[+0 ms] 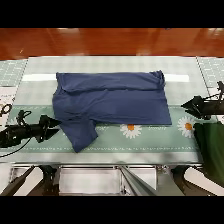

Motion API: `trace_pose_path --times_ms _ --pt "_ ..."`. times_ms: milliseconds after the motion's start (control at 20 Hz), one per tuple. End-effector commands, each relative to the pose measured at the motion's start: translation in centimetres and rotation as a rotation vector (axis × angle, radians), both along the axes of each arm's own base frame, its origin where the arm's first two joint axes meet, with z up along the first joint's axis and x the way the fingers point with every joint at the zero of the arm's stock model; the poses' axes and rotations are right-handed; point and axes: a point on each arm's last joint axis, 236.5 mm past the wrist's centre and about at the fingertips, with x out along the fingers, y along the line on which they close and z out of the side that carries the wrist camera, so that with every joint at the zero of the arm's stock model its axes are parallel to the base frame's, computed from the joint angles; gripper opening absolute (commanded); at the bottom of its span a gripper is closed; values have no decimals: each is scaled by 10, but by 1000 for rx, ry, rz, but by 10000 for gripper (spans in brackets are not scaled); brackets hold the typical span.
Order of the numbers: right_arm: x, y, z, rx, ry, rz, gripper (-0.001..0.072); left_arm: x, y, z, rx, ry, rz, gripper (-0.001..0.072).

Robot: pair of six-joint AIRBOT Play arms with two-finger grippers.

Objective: Fold the shirts.

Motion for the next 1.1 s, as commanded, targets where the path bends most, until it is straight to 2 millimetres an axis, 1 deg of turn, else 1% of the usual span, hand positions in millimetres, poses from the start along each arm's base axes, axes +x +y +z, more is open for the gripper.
trace_pose_path --times_ms 0,100,250,350,400,450,500,600,650,700,750,800,900,950,1050 --pt "0 5 3 23 -19 -5 418 -1 4 -7 20 9 32 504" --pt "1 5 4 25 -21 -7 418 -2 -4 -8 23 6 -9 504" --pt "4 7 6 37 -32 -16 418 -5 -29 -16 28 20 -104 504" --pt "7 9 9 47 -46 -15 417 -3 -44 -21 22 26 -136 500" --pt "6 9 9 45 -47 -11 417 -3 -50 -21 14 30 -157 355" --pt "4 5 7 35 -39 -11 417 -3 -55 -19 15 21 -189 51" --pt "-2 1 1 7 -14 0 415 0 -57 -15 21 -4 -225 20" --pt "-35 -9 -24 -67 154 2 413 5 -60 -6 11 -26 -257 20" --pt "-55 -6 -39 -86 231 21 413 7 -61 -2 10 -37 -268 20" --pt "-70 0 -50 -75 276 29 413 9 -60 0 12 -44 -268 20" --pt "-77 7 -56 -51 297 29 413 11 -59 1 15 -48 -267 20" --pt "-79 12 -60 -28 304 21 413 12 -59 1 17 -51 -266 20" --pt "-75 27 -64 55 306 27 413 12 -59 1 18 -50 -266 20" --pt "-70 35 -66 102 298 28 413 12 -59 1 16 -50 -267 20" --pt "-51 49 -65 198 247 22 413 12 -60 1 15 -50 -268 20"
